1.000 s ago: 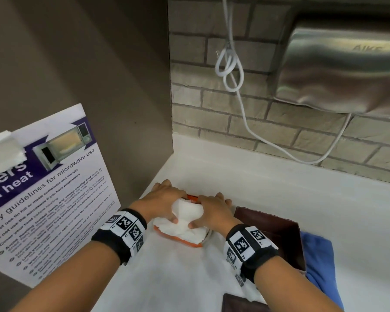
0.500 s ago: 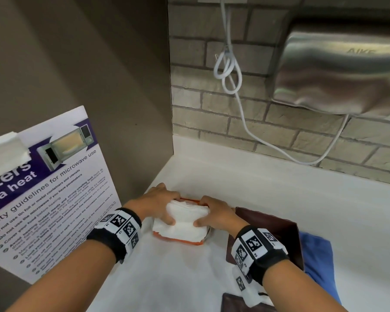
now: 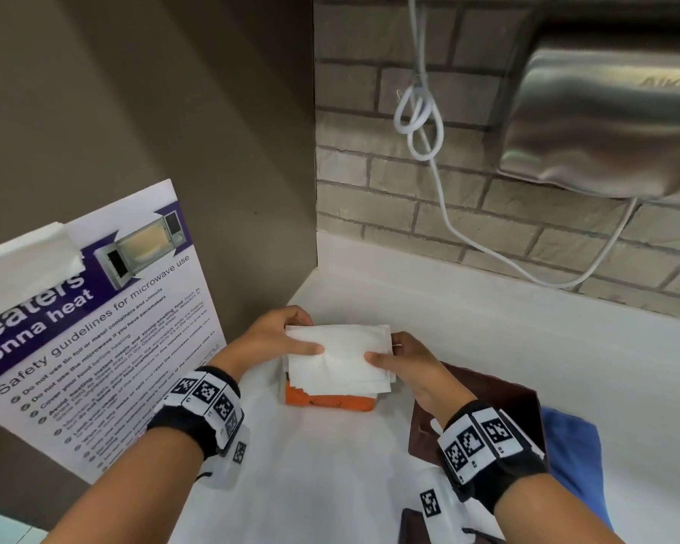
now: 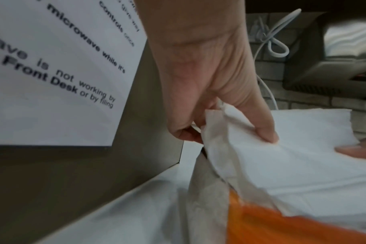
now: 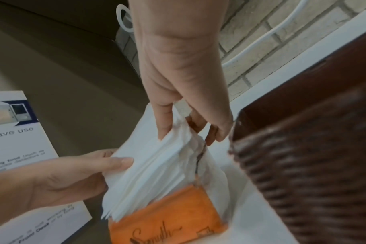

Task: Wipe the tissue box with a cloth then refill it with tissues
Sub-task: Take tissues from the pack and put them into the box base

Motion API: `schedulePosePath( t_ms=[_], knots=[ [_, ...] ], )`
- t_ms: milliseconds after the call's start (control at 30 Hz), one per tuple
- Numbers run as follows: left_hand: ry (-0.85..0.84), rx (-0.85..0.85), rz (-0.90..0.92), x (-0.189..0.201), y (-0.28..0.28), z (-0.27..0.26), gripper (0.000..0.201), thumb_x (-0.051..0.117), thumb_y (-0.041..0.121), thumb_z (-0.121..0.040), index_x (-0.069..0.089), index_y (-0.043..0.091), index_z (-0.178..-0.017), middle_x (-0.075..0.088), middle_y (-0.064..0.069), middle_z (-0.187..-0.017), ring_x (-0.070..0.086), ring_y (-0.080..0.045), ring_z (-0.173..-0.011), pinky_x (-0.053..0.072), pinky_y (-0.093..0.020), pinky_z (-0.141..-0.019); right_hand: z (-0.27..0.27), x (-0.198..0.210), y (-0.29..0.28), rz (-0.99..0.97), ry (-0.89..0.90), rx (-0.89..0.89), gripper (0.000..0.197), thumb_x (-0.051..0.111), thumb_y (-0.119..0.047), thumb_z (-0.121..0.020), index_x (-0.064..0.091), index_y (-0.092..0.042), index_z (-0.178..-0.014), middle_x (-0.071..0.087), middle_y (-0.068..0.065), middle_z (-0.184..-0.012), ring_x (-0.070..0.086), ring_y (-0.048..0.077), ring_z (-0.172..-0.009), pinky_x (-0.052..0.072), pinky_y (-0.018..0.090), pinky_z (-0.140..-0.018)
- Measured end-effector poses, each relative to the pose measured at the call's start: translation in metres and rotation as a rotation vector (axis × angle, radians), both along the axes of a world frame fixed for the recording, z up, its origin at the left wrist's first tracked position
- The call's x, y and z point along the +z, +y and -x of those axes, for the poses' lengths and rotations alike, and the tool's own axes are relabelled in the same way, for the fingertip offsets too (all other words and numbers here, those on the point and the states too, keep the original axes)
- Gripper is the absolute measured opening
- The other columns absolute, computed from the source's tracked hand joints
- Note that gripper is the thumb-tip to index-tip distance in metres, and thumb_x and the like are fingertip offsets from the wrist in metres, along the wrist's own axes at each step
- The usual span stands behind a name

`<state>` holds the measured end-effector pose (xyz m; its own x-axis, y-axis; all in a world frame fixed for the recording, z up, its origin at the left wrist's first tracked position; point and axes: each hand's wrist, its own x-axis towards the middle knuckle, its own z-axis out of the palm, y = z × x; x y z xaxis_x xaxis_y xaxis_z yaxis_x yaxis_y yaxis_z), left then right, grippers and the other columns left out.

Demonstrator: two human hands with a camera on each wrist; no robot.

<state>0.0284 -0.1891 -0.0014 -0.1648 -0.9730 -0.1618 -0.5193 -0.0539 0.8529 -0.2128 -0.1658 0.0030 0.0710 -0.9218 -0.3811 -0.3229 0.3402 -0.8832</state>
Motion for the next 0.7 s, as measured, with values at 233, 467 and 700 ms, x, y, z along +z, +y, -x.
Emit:
schedulePosePath(
  t_ms=[233,467,700],
  knots=[
    [-0.366,-0.214,-0.016,-0.003,0.002,0.004,0.053,0.083,0.045,-0.059,0.059,0.031,-0.104,0.062,0.012,-0.101,0.059,-0.011,-0.096,0.047,-0.026,-0.079,-0.008,-0.009,0.002,0.087,0.005,-0.016,0.041,0.067,-0.023,-0.086,0.055,-0.012,-0.124,0.063,0.006,-0.122,0.06,0.024,-0.11,0.05,0.044,-0.097],
    [-0.029,-0.135,0.055,0.013,0.007,0.012,0.042,0.083,0.02,-0.07,0.061,0.024,-0.105,0.063,0.008,-0.099,0.06,-0.008,-0.088,0.049,-0.018,-0.074,-0.016,0.003,0.01,0.217,-0.026,0.115,0.052,0.066,-0.038,-0.085,0.05,-0.021,-0.132,0.06,-0.004,-0.127,0.055,0.016,-0.117,0.044,0.038,-0.104],
    [0.6,0.201,0.037,0.034,0.023,0.024,0.052,0.074,0.024,-0.079,0.049,0.032,-0.124,0.061,0.004,-0.115,0.068,-0.009,-0.093,0.055,-0.022,-0.071,-0.007,0.015,0.016,0.159,-0.422,-0.027,0.047,0.069,-0.039,-0.08,0.057,-0.027,-0.124,0.069,-0.005,-0.118,0.064,0.014,-0.11,0.05,0.037,-0.097]
  ],
)
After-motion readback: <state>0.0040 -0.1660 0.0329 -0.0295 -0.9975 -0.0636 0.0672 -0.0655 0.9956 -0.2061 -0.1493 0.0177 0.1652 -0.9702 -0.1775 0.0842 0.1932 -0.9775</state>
